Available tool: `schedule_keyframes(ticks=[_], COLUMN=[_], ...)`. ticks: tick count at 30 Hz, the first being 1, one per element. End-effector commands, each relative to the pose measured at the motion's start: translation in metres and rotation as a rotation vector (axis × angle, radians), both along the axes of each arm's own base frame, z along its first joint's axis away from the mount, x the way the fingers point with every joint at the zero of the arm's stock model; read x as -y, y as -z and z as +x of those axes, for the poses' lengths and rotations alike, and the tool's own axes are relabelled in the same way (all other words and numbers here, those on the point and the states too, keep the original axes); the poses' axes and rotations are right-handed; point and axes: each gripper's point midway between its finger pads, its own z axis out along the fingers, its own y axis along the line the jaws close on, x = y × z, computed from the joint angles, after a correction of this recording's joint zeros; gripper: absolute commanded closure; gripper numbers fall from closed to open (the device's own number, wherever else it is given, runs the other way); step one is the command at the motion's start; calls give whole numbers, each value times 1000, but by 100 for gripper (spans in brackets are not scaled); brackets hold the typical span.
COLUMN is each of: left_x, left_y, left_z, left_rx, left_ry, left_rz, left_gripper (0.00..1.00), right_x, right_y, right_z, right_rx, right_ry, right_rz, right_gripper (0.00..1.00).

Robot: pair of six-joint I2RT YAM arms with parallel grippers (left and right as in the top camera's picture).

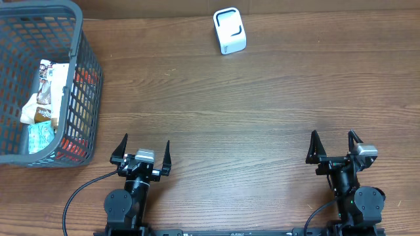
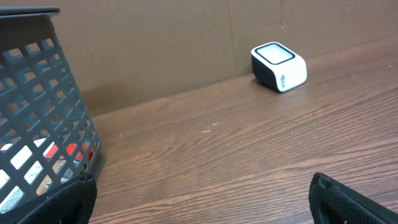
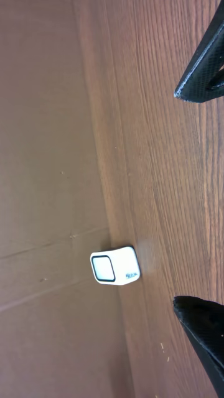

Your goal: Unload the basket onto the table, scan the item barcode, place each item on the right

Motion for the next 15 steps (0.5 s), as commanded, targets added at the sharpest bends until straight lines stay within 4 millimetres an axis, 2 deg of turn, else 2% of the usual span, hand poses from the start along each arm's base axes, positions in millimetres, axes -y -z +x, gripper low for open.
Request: schedule_keyframes(ticks=[1,15], left_x=[3,8], left_y=[-1,-2], left_z=[-1,-1], left_rx=[9,9], left_ry=[16,46], left_rz=[24,-17], left_gripper=[0,0], right_x=[1,1], right_y=[1,1], right_z=[0,0], right_rx=[7,7], right_ry=[5,5], right_rz=[2,0], right_gripper=[0,0])
